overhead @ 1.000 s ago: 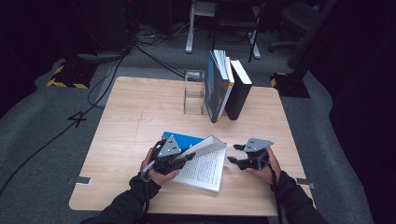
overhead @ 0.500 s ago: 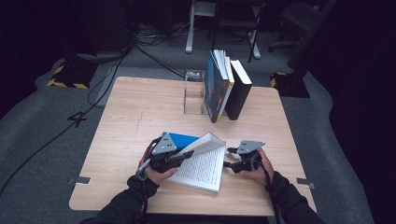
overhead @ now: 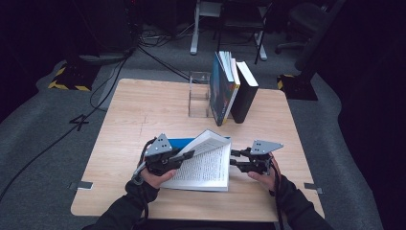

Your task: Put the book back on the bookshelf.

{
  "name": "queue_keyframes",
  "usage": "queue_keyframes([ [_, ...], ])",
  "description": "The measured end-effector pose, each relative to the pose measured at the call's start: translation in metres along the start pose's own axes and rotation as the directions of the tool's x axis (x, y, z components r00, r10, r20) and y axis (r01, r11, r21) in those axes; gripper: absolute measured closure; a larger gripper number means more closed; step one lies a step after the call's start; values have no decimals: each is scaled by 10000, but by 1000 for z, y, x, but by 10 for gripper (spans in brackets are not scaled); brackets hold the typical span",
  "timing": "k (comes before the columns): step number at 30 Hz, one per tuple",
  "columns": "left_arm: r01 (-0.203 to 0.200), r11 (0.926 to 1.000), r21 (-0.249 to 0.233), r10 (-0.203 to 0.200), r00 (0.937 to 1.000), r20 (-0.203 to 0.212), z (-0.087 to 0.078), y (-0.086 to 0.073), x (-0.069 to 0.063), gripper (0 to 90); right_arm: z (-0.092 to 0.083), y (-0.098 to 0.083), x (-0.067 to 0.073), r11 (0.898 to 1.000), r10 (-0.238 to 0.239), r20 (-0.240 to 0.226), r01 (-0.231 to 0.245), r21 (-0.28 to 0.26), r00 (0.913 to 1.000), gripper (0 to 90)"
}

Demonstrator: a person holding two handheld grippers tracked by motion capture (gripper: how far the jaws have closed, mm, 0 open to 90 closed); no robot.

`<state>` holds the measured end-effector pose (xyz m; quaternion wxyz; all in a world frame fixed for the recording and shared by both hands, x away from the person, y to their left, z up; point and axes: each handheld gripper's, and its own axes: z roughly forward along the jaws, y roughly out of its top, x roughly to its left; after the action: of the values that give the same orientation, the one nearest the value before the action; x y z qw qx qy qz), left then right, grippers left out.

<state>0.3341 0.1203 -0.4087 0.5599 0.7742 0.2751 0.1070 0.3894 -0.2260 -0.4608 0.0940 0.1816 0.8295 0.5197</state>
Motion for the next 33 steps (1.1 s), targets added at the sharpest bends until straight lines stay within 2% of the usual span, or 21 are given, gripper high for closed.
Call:
queue_keyframes([
  [4, -69, 9998, -174, 66, 9998, -163, -7, -1, -3, 760, 0, 13, 7, 9990, -328, 51, 330, -293, 9994, 614],
  [8, -523, 9982, -301, 501, 9963, -698, -19, -6, -10, 754, 0, 25, 13, 9969, -449, -70, 443, -655, 9990, 614],
  [11, -1051, 9940, -294, 1014, 9891, -1070, -24, -10, -18, 757, 2, 36, 19, 9936, -627, -17, 623, -947, 9980, 608],
  [12, -1266, 9918, -175, 1237, 9854, -1168, -25, -10, -21, 763, 4, 45, 23, 9907, -743, 24, 741, -1141, 9972, 601],
  [15, -1831, 9830, 121, 1828, 9717, -1499, -25, -13, -32, 762, 5, 53, 27, 9877, -855, 12, 849, -1315, 9963, 598],
  [18, -1825, 9831, 156, 1826, 9695, -1632, -27, -16, -34, 731, 8, 65, 34, 9836, -1159, 155, 1169, -1371, 9931, 598],
  [23, -1710, 9848, 315, 1739, 9638, -2020, -25, -17, -39, 635, 14, 78, 41, 9804, -1292, -104, 1262, -1513, 9916, 576],
  [26, -1499, 9886, 146, 1496, 9658, -2119, -25, -18, -37, 646, 16, 80, 43, 9797, -1315, -183, 1271, -1550, 9911, 571],
  [30, -1130, 9935, -99, 1106, 9844, -1366, -28, -16, -25, 742, 16, 80, 43, 9797, -1324, -185, 1280, -1543, 9910, 569],
  [33, -1025, 9943, -308, 993, 9909, -904, -24, -15, -20, 755, 13, 78, 43, 9795, -1366, -80, 1339, -1503, 9906, 569],
])
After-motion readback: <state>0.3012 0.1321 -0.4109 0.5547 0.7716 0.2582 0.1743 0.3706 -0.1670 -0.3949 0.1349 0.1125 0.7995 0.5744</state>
